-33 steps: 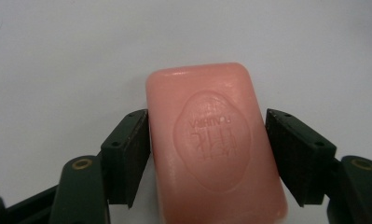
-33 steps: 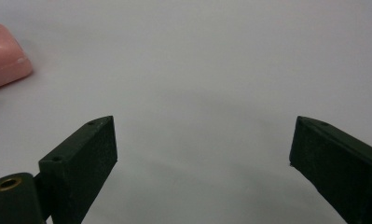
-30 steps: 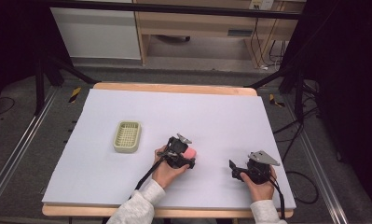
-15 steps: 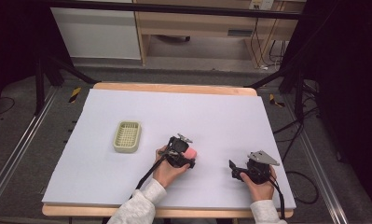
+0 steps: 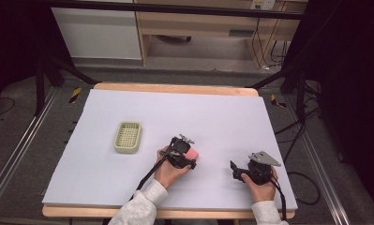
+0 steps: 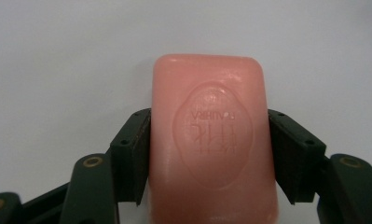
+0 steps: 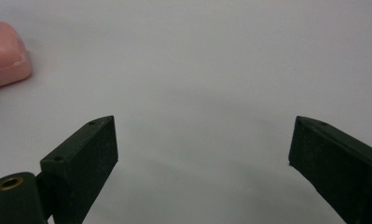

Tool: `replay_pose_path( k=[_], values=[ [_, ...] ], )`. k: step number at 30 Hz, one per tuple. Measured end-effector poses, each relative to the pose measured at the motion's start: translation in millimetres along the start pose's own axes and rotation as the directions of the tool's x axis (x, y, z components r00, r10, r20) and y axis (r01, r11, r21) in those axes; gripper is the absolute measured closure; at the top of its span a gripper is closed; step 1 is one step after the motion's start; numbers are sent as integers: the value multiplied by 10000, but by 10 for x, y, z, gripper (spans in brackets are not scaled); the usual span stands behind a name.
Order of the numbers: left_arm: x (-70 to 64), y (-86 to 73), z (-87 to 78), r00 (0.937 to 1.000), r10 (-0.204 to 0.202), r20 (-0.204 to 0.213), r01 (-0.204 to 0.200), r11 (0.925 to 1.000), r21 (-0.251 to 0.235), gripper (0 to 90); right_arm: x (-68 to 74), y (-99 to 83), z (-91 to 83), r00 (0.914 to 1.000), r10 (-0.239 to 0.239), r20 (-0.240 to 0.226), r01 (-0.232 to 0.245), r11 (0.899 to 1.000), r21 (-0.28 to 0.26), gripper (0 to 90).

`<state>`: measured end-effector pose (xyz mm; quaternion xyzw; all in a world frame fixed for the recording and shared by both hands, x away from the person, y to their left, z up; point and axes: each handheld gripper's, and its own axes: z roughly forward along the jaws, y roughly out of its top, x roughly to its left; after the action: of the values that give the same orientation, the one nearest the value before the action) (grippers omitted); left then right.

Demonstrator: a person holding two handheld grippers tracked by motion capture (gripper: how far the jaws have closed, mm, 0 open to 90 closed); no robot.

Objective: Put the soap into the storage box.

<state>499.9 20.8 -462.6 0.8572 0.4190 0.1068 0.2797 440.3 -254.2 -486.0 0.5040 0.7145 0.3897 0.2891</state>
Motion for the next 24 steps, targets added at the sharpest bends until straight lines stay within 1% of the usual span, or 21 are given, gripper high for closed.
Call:
replay_pose_path(
  k=[5, 6, 10, 13, 20, 21, 24],
  values=[
    [-1, 0, -7, 10000, 83, -18, -83, 10000, 16, 371, -1, 0, 0, 10000, 3, -5, -3, 10000, -3, 82],
    [-19, -8, -14, 9998, 158, -94, -159, 9998, -93, 371, -1, 0, 0, 10000, 14, -8, -14, 10000, -1, 82],
    [-14, -5, -51, 9998, 167, 78, -166, 9998, -120, 372, -2, 0, 0, 10000, 13, -6, -13, 10000, -3, 82],
    [-5, -6, -74, 9998, 172, 88, -171, 9997, -145, 372, 0, 0, -1, 10000, 6, -2, -6, 10000, -5, 82],
    [76, -22, -224, 9998, 87, 199, -79, 9992, -396, 372, 0, 0, 1, 10000, 4, 3, -4, 10000, 5, 82],
    [76, -22, -224, 9998, 87, 199, -79, 9992, -396, 373, 0, 0, 1, 10000, 4, 3, -4, 10000, 5, 82],
    [111, -38, -297, 9997, 115, 216, -105, 9987, -501, 373, 2, 0, 0, 10000, 6, 30, -6, 10000, -3, 82]
  ],
)
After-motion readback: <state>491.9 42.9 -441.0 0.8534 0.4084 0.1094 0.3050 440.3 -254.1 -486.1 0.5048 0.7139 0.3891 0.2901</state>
